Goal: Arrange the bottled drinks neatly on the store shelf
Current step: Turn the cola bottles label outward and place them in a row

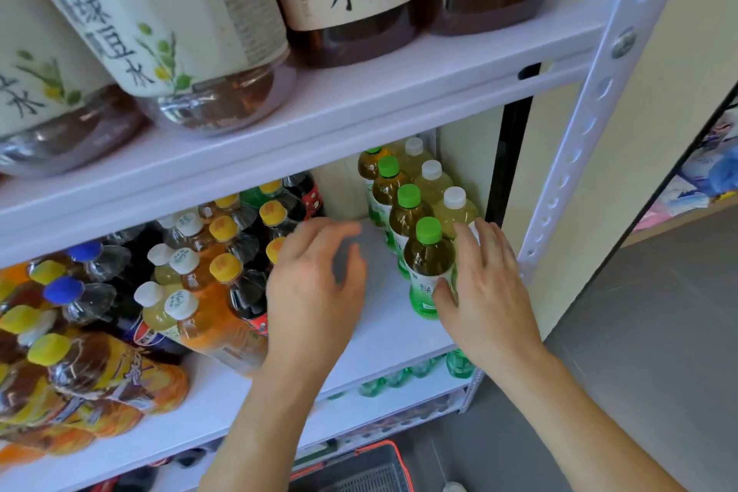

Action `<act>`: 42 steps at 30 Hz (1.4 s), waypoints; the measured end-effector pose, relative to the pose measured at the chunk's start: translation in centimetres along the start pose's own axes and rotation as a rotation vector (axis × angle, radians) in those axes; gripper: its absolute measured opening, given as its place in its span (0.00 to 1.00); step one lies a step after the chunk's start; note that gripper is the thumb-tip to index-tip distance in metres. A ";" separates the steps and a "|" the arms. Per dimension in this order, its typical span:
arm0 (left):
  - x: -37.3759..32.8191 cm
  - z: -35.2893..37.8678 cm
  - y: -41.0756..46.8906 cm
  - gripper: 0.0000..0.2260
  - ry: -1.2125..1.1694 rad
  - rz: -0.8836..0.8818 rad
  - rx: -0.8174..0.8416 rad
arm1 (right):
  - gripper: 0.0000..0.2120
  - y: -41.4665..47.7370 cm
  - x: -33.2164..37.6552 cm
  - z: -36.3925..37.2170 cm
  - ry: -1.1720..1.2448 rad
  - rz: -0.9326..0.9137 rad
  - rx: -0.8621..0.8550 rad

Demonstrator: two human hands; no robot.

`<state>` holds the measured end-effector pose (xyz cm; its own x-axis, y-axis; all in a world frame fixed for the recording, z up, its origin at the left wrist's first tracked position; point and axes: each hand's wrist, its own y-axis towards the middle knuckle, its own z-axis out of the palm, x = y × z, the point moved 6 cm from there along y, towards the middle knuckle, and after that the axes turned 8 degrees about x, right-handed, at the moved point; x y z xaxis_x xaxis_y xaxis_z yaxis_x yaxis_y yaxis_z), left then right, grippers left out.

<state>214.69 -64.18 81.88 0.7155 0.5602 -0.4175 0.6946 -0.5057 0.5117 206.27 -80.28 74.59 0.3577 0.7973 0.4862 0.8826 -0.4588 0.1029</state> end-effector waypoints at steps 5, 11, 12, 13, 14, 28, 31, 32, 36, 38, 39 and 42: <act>4.3 -2.0 -0.9 0.21 0.472 -0.083 0.227 | 0.19 -2.2 1.7 -1.1 0.146 -0.268 -0.291; 3.8 -1.0 -3.4 0.11 0.343 0.009 0.384 | 0.18 -4.8 3.8 1.4 0.216 -0.404 -0.230; 3.3 -1.0 -3.7 0.10 0.300 0.010 0.388 | 0.19 -5.1 4.1 2.2 0.222 -0.405 -0.172; 3.0 -1.0 -4.1 0.10 0.275 0.013 0.394 | 0.20 -5.5 4.4 3.0 0.228 -0.396 -0.100; 2.7 -1.0 -4.4 0.11 0.274 0.027 0.394 | 0.23 -5.7 4.6 4.0 0.242 -0.376 -0.017; 4.2 -8.3 -4.4 0.11 -0.938 -0.424 0.059 | 0.32 -11.4 5.9 3.8 0.783 -0.032 0.388; 4.8 -7.2 -4.9 0.08 -1.189 -0.470 0.239 | 0.24 -13.1 7.8 2.9 1.077 0.011 0.446; 4.6 -6.9 -5.2 0.09 -1.225 -0.468 0.288 | 0.23 -13.6 8.4 2.9 1.188 0.031 0.480; 3.7 -5.0 -7.9 0.25 -1.413 -0.526 0.507 | 0.24 -14.9 11.2 3.4 1.493 0.089 0.605; 3.5 -4.7 -9.1 0.32 -1.536 -0.577 0.578 | 0.22 -15.4 12.4 3.5 1.547 0.071 0.656; 3.4 -4.9 -9.5 0.37 -1.585 -0.564 0.607 | 0.21 -15.7 13.0 3.7 1.576 0.061 0.684; 3.4 -5.8 -10.3 0.44 -1.644 -0.508 0.592 | 0.27 -16.5 14.1 4.7 1.621 0.098 0.704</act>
<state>209.54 -53.24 79.50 -0.4667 -0.2426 -0.8505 0.5146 -0.8566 -0.0381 198.20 -59.66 75.63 0.1640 -0.5735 0.8026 0.9863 0.1111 -0.1222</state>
